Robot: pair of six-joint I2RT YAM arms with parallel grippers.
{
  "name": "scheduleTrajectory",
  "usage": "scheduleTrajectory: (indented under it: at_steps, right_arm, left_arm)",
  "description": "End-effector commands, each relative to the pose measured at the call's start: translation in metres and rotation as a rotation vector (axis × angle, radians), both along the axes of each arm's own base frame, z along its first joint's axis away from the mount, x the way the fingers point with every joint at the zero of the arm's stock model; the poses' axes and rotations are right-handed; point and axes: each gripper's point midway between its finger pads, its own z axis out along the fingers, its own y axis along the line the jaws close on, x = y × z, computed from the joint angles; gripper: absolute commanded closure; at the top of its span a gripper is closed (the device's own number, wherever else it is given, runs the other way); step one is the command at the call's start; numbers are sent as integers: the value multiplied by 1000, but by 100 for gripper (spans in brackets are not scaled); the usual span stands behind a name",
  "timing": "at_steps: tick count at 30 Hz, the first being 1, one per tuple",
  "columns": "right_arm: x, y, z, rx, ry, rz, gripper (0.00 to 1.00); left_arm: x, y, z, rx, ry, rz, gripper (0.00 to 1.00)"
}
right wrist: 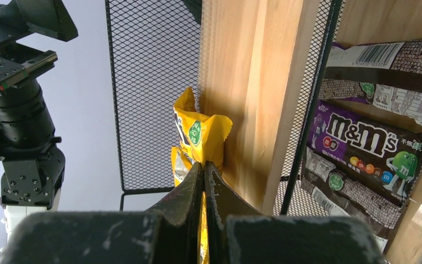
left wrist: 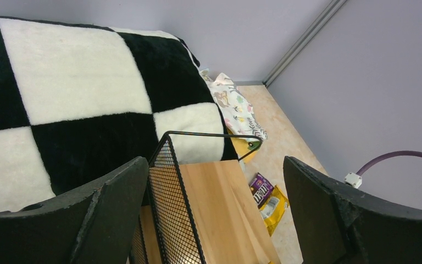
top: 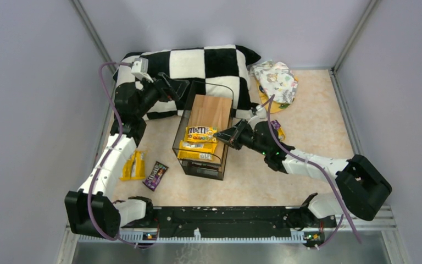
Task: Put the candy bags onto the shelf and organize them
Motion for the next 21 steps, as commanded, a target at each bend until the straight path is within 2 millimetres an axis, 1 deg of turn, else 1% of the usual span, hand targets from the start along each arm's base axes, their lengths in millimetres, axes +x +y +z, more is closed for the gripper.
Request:
scheduleTrajectory:
  at_steps: [1,10,17,21]
  right_arm:
    - [-5,5,21,53,-46,11,100]
    - [-8,12,19,58,-41,33,92]
    - [-9,11,17,52,-39,36,86]
    - [-10,11,16,37,-49,39,80]
  left_arm:
    - [0,0,10,-9,-45,-10,1]
    - [1,0,9,-9,-42,-10,1]
    - [1,-1,8,-10,-40,-12,1]
    - [1,-1,9,-10,-41,-14,1]
